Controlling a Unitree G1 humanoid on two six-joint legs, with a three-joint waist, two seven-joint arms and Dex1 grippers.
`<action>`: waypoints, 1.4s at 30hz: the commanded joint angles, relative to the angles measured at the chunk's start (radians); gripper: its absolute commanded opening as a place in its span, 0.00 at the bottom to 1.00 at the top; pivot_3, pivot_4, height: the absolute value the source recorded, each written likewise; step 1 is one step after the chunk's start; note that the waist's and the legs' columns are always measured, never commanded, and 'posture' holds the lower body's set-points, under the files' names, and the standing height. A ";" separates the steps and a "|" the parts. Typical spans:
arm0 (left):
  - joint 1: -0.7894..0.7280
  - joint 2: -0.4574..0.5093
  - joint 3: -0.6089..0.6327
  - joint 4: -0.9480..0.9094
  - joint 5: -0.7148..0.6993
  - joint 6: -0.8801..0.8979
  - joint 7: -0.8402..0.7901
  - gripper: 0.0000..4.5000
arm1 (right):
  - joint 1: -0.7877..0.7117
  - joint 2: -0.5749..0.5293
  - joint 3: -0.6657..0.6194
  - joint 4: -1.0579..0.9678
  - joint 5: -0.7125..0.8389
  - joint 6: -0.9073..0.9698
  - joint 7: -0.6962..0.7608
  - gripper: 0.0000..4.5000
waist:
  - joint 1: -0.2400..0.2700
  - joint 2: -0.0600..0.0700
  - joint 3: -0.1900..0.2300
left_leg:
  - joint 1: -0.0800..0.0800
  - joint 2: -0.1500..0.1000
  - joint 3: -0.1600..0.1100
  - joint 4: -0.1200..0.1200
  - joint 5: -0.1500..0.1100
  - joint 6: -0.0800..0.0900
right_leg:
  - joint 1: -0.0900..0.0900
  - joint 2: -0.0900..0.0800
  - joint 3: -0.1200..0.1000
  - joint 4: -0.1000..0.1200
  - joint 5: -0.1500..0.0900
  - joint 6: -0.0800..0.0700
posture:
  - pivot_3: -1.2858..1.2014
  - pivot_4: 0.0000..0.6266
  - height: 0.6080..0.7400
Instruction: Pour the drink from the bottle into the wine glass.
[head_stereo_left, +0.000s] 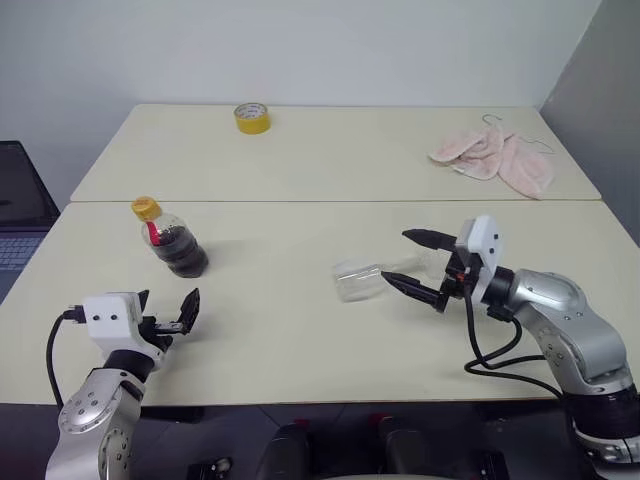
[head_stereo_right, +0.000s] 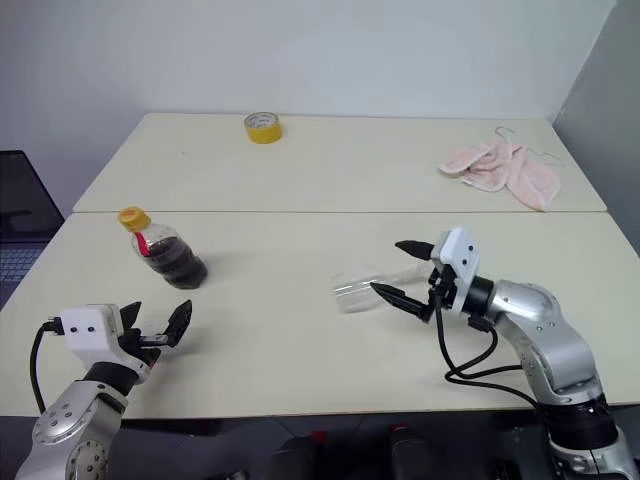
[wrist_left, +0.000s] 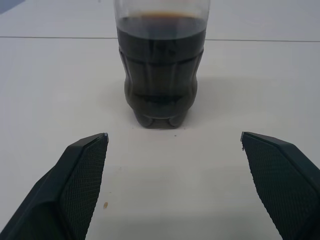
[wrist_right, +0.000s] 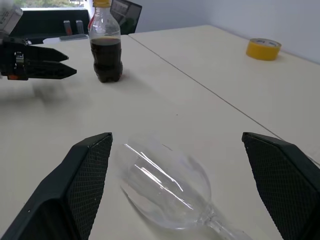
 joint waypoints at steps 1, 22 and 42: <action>-0.028 0.041 0.028 -0.017 -0.008 -0.006 -0.009 1.00 | -0.039 0.005 0.020 -0.053 0.016 0.023 0.008 0.99 | 0.000 0.000 0.000 | 0.000 0.000 0.000 0.000 0.000 0.000 | 0.000 0.000 0.000 0.000 0.000 0.000 | 0.52 0.24 1.00; -0.201 0.196 0.020 0.161 -0.003 0.089 -0.035 1.00 | -0.216 0.020 0.164 -0.037 -0.009 0.047 0.132 0.99 | -0.002 -0.001 0.001 | 0.000 0.000 -0.001 0.000 0.000 0.000 | -0.001 0.000 -0.001 0.000 0.000 0.000 | 0.52 0.24 1.00; -0.377 0.198 -0.056 0.379 0.063 -0.009 -0.093 1.00 | -0.271 0.066 0.191 -0.038 -0.015 0.075 0.108 0.99 | -0.002 -0.001 0.000 | -0.002 0.000 -0.002 0.000 0.000 0.000 | -0.003 -0.001 -0.003 0.001 0.000 0.000 | 0.52 0.24 1.00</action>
